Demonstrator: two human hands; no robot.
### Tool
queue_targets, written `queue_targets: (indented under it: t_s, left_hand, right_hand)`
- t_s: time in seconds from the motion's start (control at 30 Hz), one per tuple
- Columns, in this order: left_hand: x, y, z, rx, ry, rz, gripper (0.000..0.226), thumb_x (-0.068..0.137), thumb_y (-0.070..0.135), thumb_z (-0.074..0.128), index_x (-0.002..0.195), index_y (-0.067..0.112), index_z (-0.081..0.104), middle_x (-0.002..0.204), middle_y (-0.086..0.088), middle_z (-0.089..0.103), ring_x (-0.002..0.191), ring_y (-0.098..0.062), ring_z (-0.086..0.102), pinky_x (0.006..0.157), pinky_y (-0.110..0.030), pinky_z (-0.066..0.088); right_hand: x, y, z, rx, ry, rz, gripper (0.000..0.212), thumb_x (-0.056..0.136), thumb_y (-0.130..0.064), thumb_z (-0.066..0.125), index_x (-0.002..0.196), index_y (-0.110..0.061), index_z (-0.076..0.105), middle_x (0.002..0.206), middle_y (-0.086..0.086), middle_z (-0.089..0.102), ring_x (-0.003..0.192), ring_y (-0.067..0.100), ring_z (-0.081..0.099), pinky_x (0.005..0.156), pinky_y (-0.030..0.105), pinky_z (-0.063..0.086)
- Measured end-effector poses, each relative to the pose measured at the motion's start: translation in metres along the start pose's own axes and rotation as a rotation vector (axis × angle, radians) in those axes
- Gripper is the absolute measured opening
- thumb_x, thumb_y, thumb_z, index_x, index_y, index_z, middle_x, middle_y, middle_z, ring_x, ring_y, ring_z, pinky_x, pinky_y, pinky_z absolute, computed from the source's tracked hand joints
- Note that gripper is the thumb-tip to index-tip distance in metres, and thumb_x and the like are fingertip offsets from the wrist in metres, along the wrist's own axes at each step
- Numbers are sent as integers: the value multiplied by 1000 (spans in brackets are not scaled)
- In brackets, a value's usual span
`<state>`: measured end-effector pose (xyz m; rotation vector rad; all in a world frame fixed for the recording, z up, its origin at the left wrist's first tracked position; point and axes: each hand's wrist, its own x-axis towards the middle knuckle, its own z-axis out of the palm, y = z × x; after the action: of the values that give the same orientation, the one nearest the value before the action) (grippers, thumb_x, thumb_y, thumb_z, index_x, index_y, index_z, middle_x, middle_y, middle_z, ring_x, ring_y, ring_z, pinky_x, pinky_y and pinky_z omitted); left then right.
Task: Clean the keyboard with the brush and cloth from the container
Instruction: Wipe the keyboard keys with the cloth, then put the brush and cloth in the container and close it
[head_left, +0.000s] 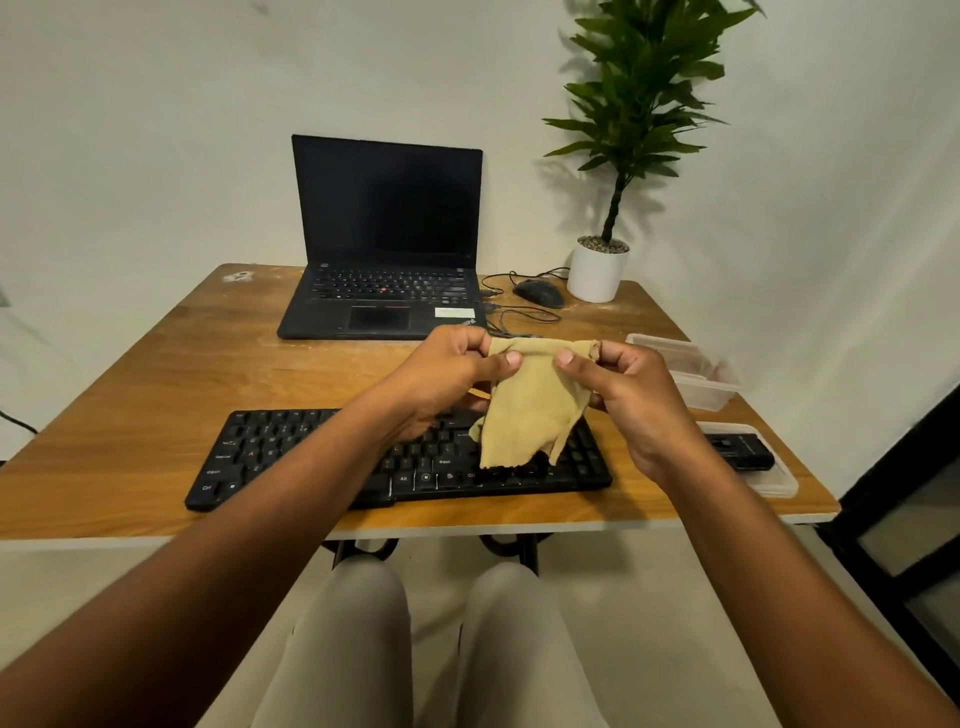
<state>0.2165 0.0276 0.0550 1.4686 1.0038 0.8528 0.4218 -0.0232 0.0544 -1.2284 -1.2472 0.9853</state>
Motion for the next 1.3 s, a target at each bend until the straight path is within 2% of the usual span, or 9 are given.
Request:
queue_targets:
  t_s: [0.13,0.23,0.33,0.5,0.67,0.9,1.13,1.23,1.3]
  left_hand:
    - [-1,6,-1,-75,-86,-6,27,101,25,65,119,5,66,106,-4,76,101,-17,71,93,-40,55]
    - [0,11,4,-165,-75,-51,28,103,24,62,124,6,65,103,-3,76,95,-16,72,76,-33,59]
    - [2,8,12,-128,21,-82,18,100,22,68,108,7,62,91,-2,76,82,-13,72,57,-25,56]
    - [3,5,16,-174,183,-80,20,95,14,74,107,13,59,92,-5,75,72,-12,70,50,-25,52]
    - [7,-1,18,-211,236,-125,27,95,13,73,117,12,59,110,-12,72,83,-17,69,56,-30,53]
    - [3,5,13,-353,-3,-112,61,88,-14,66,135,19,47,123,-18,68,96,-27,73,76,-44,64]
    - [12,23,12,-117,-250,-214,47,82,37,78,119,10,71,105,-6,76,94,-19,72,82,-39,61]
    - [21,29,21,2,-246,-177,34,89,28,78,114,5,74,99,-4,77,88,-15,72,75,-31,58]
    - [27,33,27,-50,-189,-157,19,92,18,75,106,5,74,93,-4,78,83,-14,73,67,-28,58]
  right_hand:
    - [0,-4,-4,77,-26,10,27,94,-21,72,116,-5,71,106,9,78,98,21,75,74,27,58]
    - [2,-8,-6,121,-29,58,29,96,-25,69,119,-7,70,110,12,77,102,26,73,80,39,60]
    - [4,-3,-5,50,4,134,25,99,-27,67,118,-12,70,107,9,78,107,31,72,90,51,57]
    - [5,-2,-12,309,-19,208,47,93,-3,69,134,-19,54,117,13,74,96,24,72,75,43,61]
    - [-2,-1,-10,165,-81,145,50,90,11,66,124,-24,56,96,9,77,81,17,73,62,31,57]
    - [4,-7,-27,203,-76,120,28,97,6,56,113,-7,75,106,4,77,90,13,70,72,28,58]
    - [10,-24,-52,136,-399,150,58,80,7,72,135,-7,61,105,9,72,100,19,68,90,30,58]
    - [16,-26,-56,146,-375,196,67,76,3,75,139,-11,57,121,21,69,108,28,68,90,34,59]
    - [17,-24,-64,140,-342,240,64,76,-1,77,137,-12,59,122,14,72,108,23,71,85,29,61]
